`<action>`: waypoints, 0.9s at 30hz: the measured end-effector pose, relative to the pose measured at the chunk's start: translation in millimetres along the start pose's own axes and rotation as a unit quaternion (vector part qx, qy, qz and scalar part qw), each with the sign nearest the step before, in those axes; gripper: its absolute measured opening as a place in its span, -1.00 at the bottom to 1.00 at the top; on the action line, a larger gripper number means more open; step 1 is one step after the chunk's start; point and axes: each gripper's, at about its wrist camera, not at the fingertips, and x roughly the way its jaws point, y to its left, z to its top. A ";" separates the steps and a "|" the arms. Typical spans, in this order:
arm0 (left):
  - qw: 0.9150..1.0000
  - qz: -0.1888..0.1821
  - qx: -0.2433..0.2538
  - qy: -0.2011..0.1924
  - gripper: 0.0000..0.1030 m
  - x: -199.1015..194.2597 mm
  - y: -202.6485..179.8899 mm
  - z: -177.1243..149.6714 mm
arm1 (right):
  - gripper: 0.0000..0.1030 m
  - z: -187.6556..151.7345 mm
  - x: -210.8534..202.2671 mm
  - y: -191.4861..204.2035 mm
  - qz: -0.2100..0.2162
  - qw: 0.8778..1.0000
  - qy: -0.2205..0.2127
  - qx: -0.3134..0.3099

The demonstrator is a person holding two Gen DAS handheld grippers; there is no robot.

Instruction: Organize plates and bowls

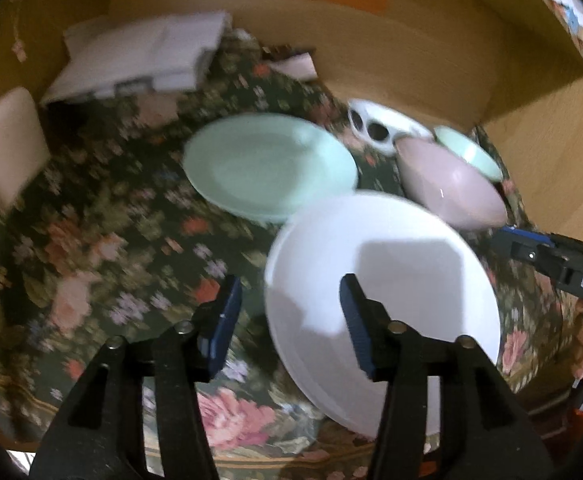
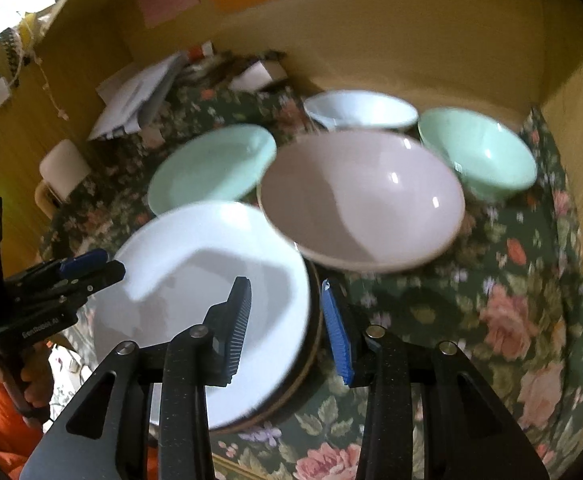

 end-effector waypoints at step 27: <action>0.996 0.068 -0.041 -0.029 0.74 28.0 62.1 85.6 | -0.02 119.1 92.4 23.8 0.035 0.997 0.025 -0.064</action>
